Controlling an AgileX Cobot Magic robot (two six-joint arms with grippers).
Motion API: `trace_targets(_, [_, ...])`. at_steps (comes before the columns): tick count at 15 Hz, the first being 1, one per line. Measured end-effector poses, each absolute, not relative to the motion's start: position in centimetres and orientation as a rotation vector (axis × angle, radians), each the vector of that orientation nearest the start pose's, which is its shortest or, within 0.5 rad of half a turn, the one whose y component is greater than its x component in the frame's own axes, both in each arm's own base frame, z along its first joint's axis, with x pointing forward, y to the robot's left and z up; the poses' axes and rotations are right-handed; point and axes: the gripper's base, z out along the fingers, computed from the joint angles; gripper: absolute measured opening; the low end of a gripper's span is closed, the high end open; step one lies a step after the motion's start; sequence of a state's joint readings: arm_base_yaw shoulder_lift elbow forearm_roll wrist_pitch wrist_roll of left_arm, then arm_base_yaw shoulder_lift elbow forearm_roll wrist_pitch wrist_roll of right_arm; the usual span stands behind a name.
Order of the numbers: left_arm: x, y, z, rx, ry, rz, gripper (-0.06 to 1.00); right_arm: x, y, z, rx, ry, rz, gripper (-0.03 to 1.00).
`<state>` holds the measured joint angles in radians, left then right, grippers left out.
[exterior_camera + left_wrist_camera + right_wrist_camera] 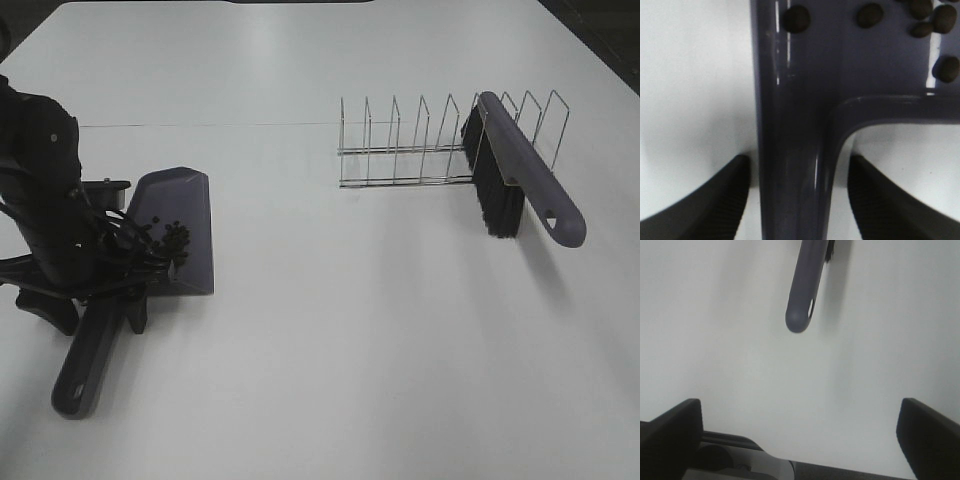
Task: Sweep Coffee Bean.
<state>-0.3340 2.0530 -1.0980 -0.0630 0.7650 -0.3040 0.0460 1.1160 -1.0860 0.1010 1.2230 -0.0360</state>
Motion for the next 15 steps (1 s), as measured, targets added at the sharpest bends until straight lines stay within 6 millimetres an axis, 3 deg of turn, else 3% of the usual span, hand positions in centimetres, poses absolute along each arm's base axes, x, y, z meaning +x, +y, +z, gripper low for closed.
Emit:
trace_targets(3, [31.8, -11.4, 8.8, -0.006, 3.214, -0.014, 0.74, 12.9, 1.5, 34.6, -0.095, 2.615, 0.14, 0.94])
trace_targets(5, [31.7, -11.3, 9.3, 0.003, 3.218, -0.001, 0.75, 10.0, 1.3, 34.1, -0.097, 2.555, 0.139, 0.94])
trace_targets(7, [30.8, -10.6, 10.1, 0.056, 3.273, 0.083, 0.75, 6.9, 1.2, 32.7, -0.1, 2.496, 0.137, 0.94])
trace_targets(8, [30.4, -10.3, 12.7, 0.078, 3.238, 0.093, 0.75, 5.0, 1.1, 30.3, -0.109, 2.483, 0.133, 0.94])
trace_targets(9, [30.4, -10.3, 13.6, 0.077, 3.215, 0.083, 0.75, 4.7, 1.1, 29.7, -0.115, 2.479, 0.131, 0.94])
trace_targets(12, [28.9, -9.6, 19.6, 0.082, 3.053, 0.028, 0.75, 3.9, 1.0, 26.4, -0.218, 2.417, 0.087, 0.94])
trace_targets(15, [24.3, -7.5, 22.9, 0.088, 2.937, 0.06, 0.75, 3.4, 1.2, 26.1, -0.247, 2.377, 0.105, 0.94])
